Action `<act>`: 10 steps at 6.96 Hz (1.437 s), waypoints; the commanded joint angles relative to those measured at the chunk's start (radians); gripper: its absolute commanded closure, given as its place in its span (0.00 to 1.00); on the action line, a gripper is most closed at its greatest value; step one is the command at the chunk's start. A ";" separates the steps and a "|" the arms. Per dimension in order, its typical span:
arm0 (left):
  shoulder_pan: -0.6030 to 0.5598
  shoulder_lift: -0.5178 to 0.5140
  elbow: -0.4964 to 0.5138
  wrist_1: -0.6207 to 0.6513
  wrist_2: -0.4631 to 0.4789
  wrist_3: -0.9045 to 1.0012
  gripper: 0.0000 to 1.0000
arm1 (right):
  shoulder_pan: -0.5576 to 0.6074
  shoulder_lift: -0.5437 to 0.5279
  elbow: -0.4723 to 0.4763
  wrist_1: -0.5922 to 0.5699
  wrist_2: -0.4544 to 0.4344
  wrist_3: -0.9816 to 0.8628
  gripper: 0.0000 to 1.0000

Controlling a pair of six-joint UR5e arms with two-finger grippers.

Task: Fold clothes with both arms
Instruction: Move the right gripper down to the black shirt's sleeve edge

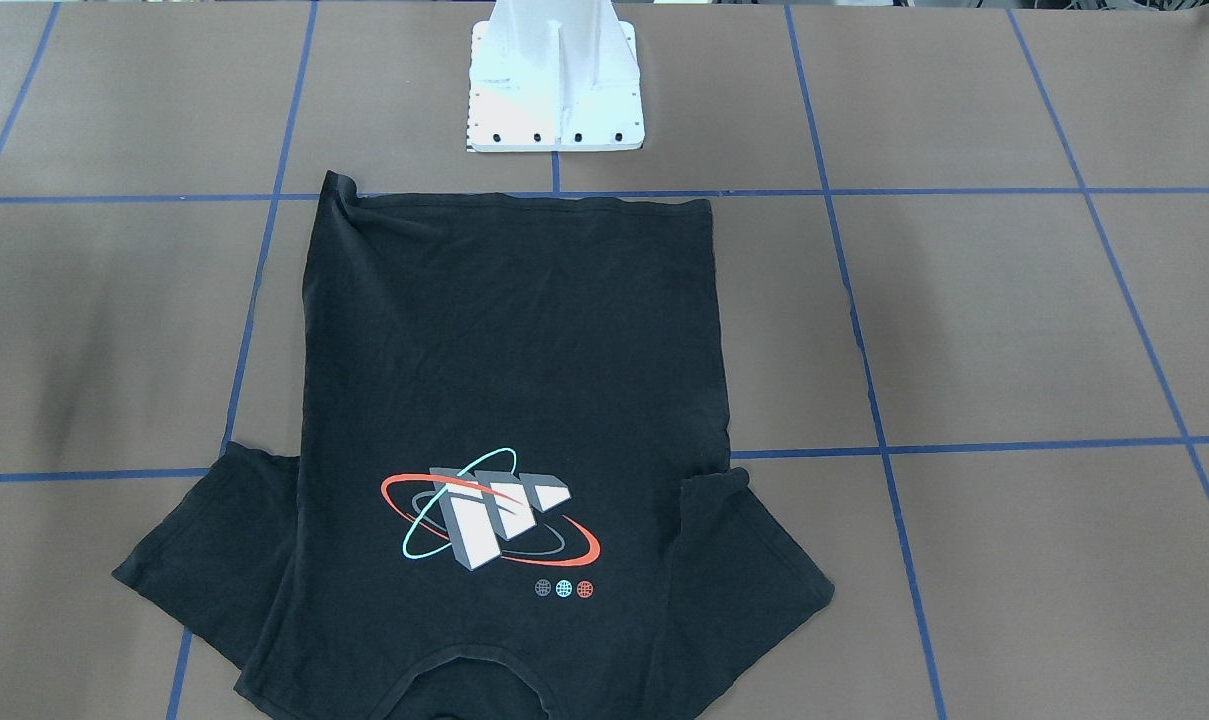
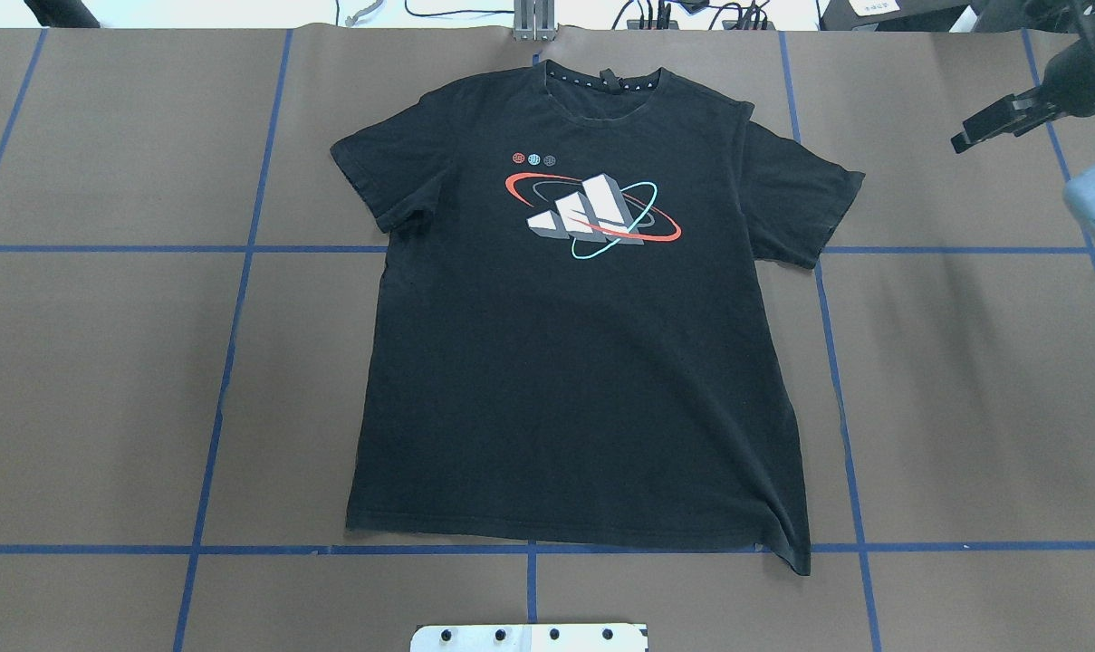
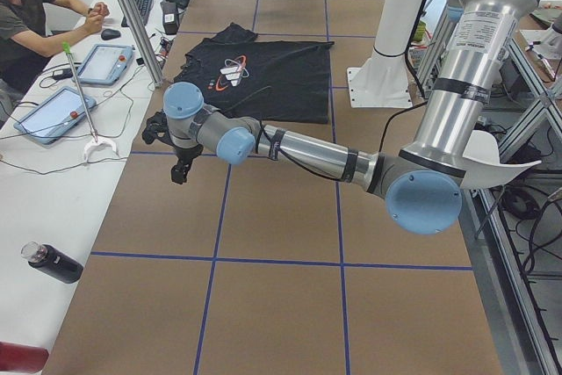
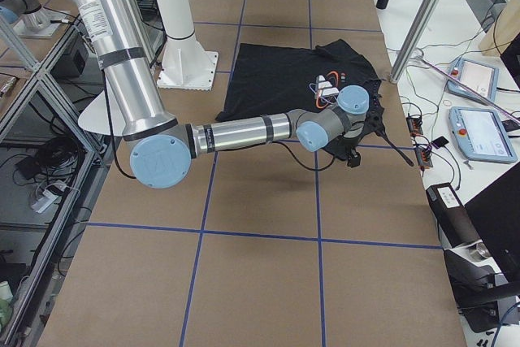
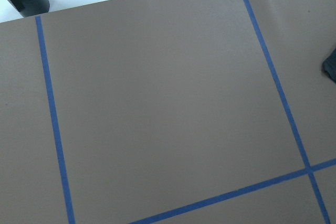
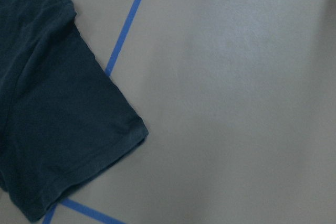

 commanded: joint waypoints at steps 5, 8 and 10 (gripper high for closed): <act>0.067 -0.046 0.210 -0.546 0.004 -0.438 0.00 | -0.162 0.142 -0.267 0.267 -0.197 0.269 0.04; 0.067 -0.046 0.205 -0.548 0.003 -0.439 0.00 | -0.170 0.149 -0.303 0.263 -0.190 0.269 0.15; 0.067 -0.046 0.205 -0.548 0.003 -0.437 0.00 | -0.176 0.148 -0.314 0.261 -0.188 0.270 0.18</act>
